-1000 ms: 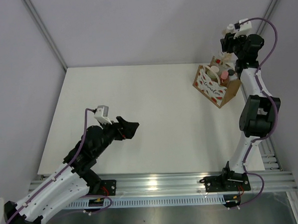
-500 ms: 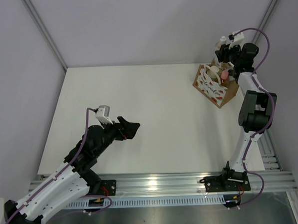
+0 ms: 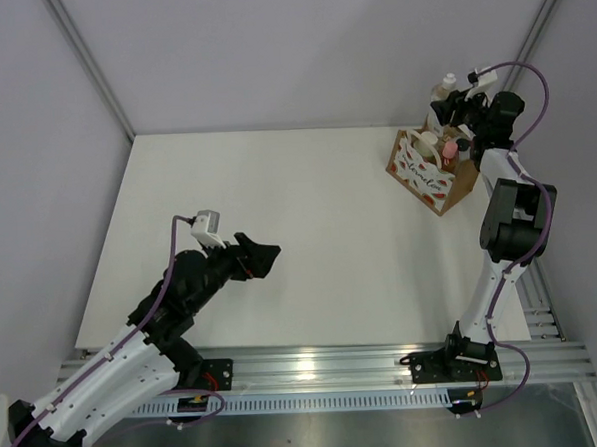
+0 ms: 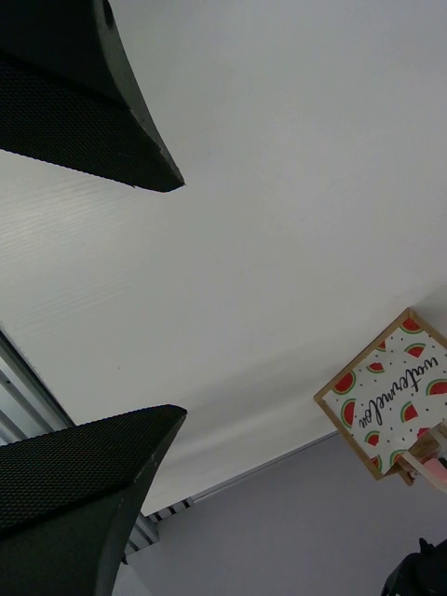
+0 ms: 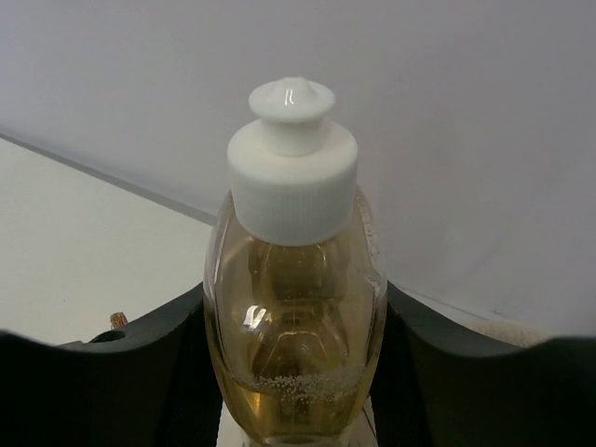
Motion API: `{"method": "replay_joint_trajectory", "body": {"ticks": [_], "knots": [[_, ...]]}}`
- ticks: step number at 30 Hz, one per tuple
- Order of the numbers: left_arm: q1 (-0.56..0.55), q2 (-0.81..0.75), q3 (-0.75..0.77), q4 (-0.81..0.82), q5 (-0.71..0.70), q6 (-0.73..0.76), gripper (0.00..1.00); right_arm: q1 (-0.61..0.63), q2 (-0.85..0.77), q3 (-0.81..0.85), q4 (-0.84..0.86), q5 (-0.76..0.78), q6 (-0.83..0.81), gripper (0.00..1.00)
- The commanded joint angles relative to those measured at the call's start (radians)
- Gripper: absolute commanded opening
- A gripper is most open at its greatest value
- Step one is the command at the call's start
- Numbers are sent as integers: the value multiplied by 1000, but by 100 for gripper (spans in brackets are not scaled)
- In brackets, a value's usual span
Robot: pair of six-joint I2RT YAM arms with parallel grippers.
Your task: Place the personal care products into the canvas bag
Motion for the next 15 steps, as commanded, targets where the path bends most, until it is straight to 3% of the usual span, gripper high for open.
{"method": "replay_joint_trajectory", "body": {"ticks": [1, 7, 15], "knots": [[3, -13, 21, 37, 18, -11, 99, 2, 8, -6, 180, -59, 50, 0], [3, -4, 22, 34, 16, -9, 99, 2, 21, -46, 181, -27, -5, 0], [3, -9, 22, 36, 16, -11, 99, -2, -42, -145, 249, 145, -146, 0]]}}
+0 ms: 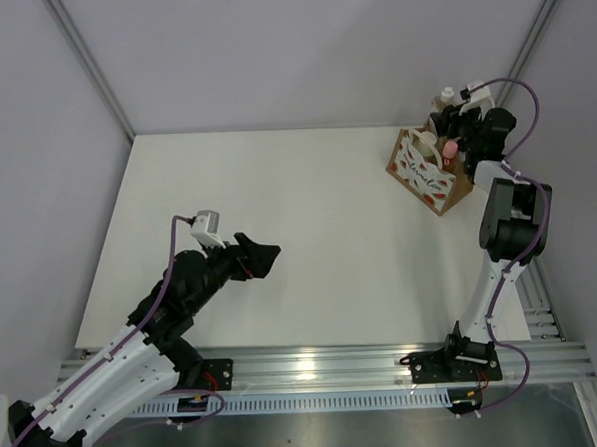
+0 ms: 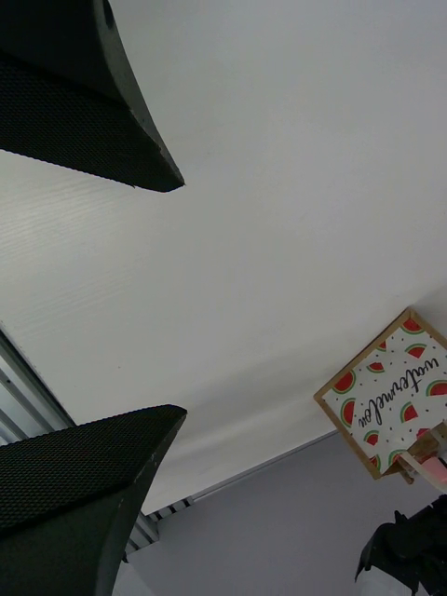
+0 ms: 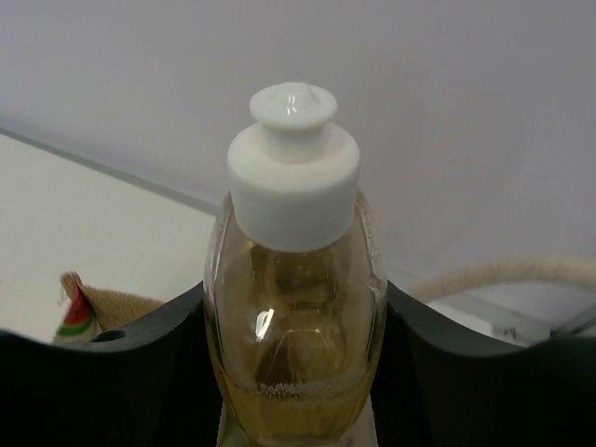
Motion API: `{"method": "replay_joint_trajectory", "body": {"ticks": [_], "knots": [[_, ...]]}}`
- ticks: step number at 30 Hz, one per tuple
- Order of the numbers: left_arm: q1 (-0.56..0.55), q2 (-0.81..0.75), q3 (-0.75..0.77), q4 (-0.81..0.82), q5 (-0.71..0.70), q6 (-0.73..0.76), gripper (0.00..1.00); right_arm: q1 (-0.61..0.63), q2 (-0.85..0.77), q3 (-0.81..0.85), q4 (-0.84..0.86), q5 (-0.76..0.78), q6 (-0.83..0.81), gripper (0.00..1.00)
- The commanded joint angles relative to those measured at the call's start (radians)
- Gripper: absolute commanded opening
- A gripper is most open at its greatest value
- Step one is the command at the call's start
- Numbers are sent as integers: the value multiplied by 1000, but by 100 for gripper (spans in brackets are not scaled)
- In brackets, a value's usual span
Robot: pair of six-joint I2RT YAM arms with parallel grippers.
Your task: Place the personal care products into the canvas bag
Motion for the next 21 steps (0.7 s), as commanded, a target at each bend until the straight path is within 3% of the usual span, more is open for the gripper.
{"method": "replay_joint_trajectory", "body": {"ticks": [1, 11, 12, 15, 18, 21], "knots": [[3, -5, 21, 36, 12, -11, 100, -4, -52, -17, 64, 92, -97, 0], [3, 11, 24, 34, 1, -8, 99, -22, -19, 8, 85, -38, 53, 1], [3, 11, 24, 34, 3, -8, 99, -21, -19, 6, 99, -32, 75, 14], [3, 3, 24, 32, 1, -8, 99, -19, -27, -5, 125, -5, 95, 35], [3, -3, 22, 34, 3, -8, 99, -19, -38, -8, 123, 12, 109, 47], [3, -6, 24, 31, 4, -8, 99, -19, -55, -18, 126, 20, 115, 48]]}}
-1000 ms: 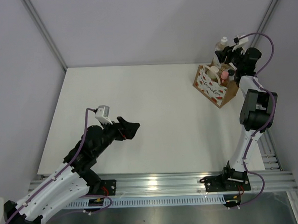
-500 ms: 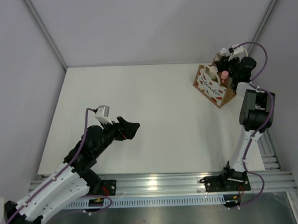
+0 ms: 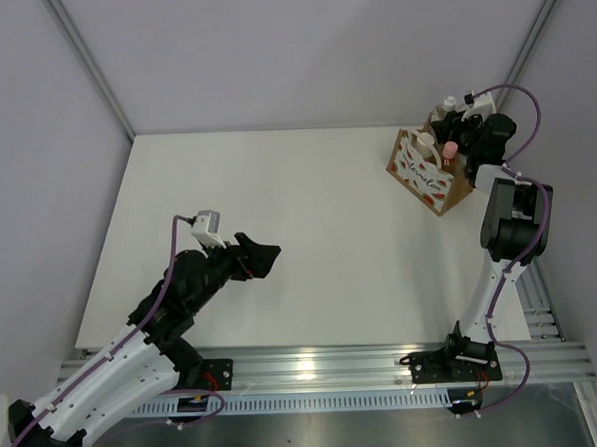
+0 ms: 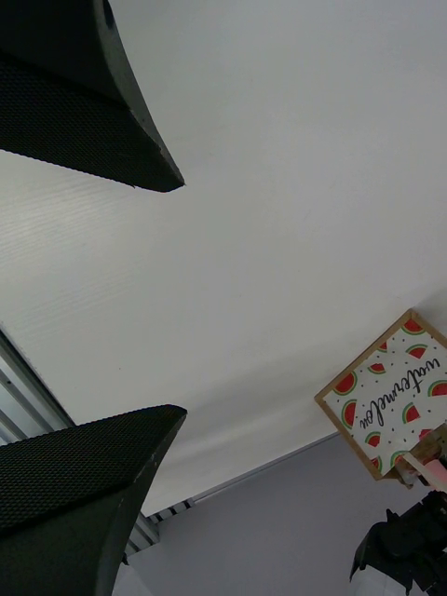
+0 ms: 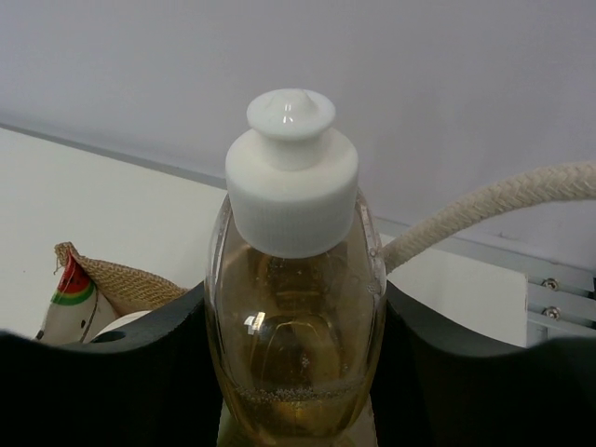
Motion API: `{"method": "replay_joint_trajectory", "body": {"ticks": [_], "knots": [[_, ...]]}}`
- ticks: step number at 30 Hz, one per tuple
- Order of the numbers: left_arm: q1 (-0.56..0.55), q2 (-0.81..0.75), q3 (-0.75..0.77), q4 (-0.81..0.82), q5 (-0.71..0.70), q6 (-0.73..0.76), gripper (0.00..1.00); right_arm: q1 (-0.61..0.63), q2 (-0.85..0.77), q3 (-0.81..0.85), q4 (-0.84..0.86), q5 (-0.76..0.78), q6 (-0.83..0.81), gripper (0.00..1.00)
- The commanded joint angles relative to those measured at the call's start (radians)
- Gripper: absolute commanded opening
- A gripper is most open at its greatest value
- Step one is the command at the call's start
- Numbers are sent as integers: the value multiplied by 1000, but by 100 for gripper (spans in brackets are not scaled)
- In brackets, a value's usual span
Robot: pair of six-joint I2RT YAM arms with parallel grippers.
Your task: Place the personal care products into the canvas bag
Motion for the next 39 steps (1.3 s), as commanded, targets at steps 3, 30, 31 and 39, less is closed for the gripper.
{"method": "replay_joint_trajectory", "body": {"ticks": [3, 30, 31, 39], "knots": [[3, -13, 22, 31, 3, -8, 99, -5, -80, 22, 168, 15, 46, 51], [3, 30, 36, 44, -34, 63, 99, 110, -383, 29, -92, 378, 242, 78], [3, 33, 36, 51, -31, 79, 99, 173, -405, 26, -121, 425, 236, 85], [2, 96, 56, 68, 1, 133, 99, 561, -568, -61, -325, 869, 199, 99]]}}
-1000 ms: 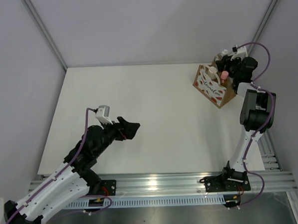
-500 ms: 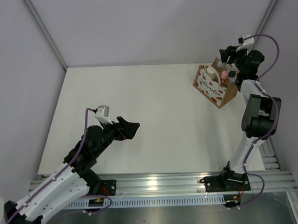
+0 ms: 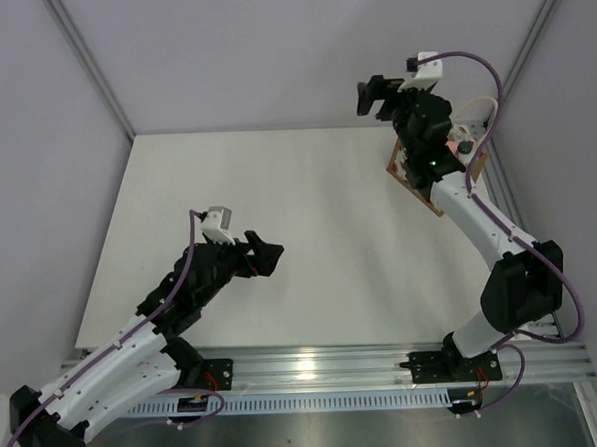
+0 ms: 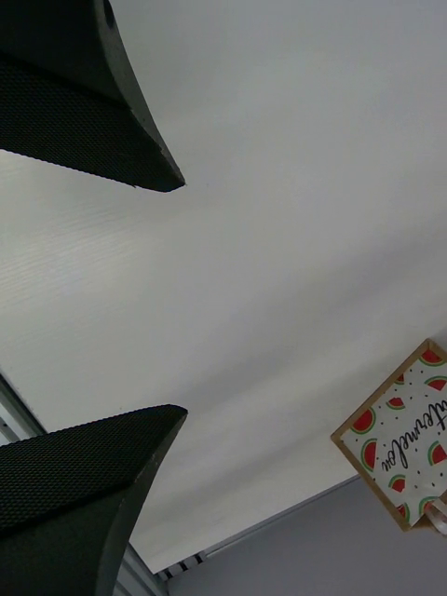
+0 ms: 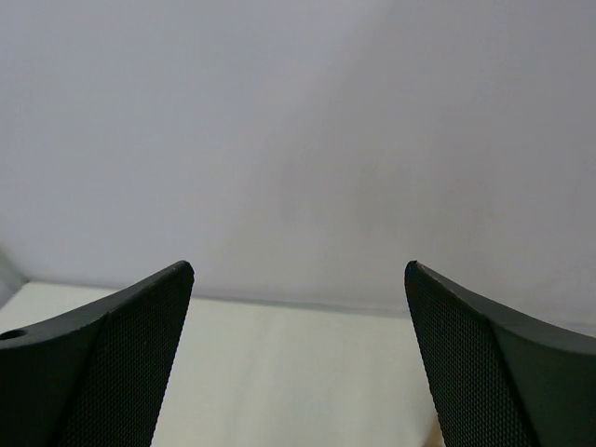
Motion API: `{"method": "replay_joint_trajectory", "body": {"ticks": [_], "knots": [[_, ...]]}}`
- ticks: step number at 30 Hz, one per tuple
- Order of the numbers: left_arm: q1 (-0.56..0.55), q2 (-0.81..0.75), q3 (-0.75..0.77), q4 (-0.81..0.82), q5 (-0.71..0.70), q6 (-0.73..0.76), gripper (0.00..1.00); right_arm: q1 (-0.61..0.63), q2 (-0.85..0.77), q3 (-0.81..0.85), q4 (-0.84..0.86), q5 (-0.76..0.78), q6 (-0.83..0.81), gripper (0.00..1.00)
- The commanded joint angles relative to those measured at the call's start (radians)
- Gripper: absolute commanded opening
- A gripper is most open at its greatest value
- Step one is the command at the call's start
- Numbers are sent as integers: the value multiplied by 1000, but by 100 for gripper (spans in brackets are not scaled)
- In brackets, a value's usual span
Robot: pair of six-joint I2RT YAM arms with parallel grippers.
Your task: Place the personal care products into the canvas bag
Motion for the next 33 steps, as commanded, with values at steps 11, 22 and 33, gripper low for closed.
{"method": "replay_joint_trajectory", "body": {"ticks": [11, 22, 33], "knots": [[-90, -58, 43, 95, 39, 126, 99, 240, -230, -129, -631, 163, 473, 99], [-95, -55, 47, 97, 63, 145, 99, 460, -581, -572, -607, 191, 588, 99], [-182, -124, 64, 83, 62, 166, 99, 601, -731, -775, -401, 155, 444, 100]]}}
